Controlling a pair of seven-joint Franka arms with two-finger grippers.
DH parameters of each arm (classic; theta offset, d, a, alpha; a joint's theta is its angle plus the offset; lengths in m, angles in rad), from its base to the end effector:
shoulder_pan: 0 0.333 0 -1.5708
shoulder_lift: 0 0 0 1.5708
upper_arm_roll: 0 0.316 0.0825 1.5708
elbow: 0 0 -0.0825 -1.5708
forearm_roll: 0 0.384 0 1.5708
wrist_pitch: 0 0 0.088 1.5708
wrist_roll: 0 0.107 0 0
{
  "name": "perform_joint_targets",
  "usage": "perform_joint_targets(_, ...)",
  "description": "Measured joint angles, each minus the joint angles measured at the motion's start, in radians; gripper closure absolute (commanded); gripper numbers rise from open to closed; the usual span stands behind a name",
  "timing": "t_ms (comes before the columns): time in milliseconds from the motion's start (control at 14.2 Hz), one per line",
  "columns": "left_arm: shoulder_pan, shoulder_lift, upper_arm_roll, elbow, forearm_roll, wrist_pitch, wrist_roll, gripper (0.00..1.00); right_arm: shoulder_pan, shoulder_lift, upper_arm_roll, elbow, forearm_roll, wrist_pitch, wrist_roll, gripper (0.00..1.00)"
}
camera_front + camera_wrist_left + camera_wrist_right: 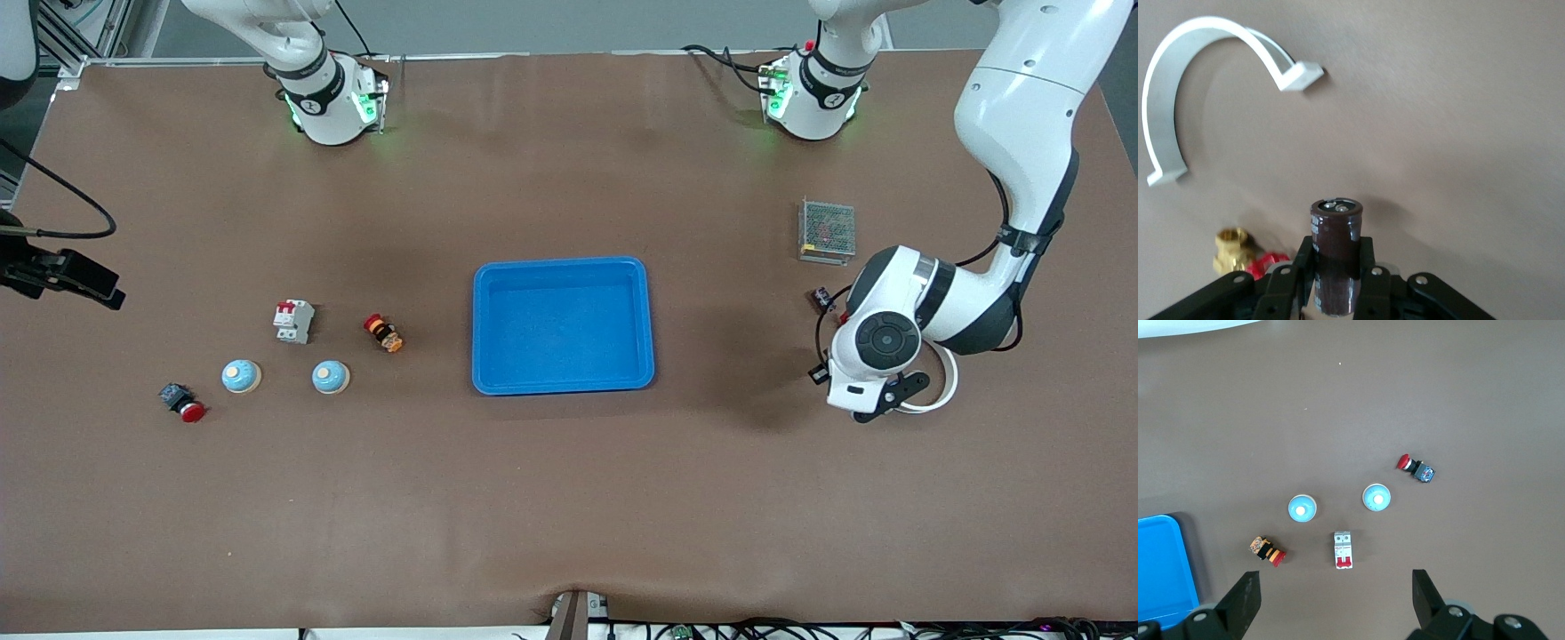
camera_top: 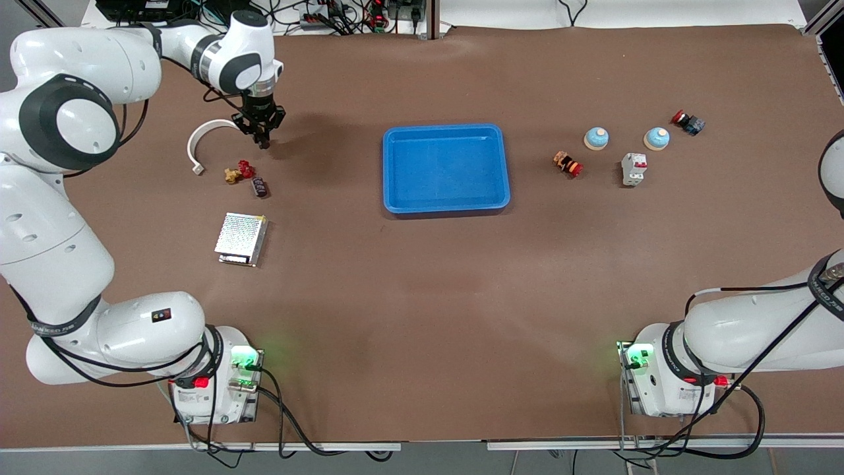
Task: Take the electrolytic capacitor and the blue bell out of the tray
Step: 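Withdraw the right gripper while the left gripper carries the capacitor toward the arc, then lower the capacitor beside the first capacitor and open the left gripper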
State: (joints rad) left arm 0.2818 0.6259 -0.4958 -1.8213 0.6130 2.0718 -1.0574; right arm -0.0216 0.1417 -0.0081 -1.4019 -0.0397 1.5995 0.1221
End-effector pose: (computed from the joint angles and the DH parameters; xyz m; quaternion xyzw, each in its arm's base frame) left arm 0.6133 -0.0870 0.2060 -0.9552 -0.2489 0.0434 0.1545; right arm 0.6014 -0.0216 0.6253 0.9965 -0.0757 0.0289 0.0191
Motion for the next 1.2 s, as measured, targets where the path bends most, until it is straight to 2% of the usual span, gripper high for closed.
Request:
perform_joint_targets(422,0.057,0.025,0.0,-0.023,0.075,0.041,0.007,1.0,-0.001,-0.05,-0.008,-0.068,0.0,0.069,0.0,0.0)
perform_joint_targets(492,0.061,0.027,0.0,-0.023,0.079,0.043,0.007,0.91,-0.001,-0.062,-0.011,-0.087,0.0,0.081,0.0,0.0)
perform_joint_targets(563,0.065,0.029,0.0,-0.023,0.082,0.045,0.007,0.76,-0.002,-0.07,-0.016,-0.099,0.0,0.085,0.0,0.0)
perform_joint_targets(633,0.069,0.031,0.0,-0.023,0.086,0.047,0.007,0.47,-0.002,-0.076,-0.019,-0.106,0.0,0.088,0.0,0.0)
perform_joint_targets(703,0.073,0.034,0.0,-0.023,0.093,0.048,0.007,0.01,-0.003,-0.081,-0.021,-0.112,0.0,0.09,0.0,0.0)
perform_joint_targets(1196,0.093,0.021,-0.007,0.007,0.104,0.057,0.013,0.0,-0.004,-0.097,-0.023,-0.115,0.0,0.089,-0.002,0.0)
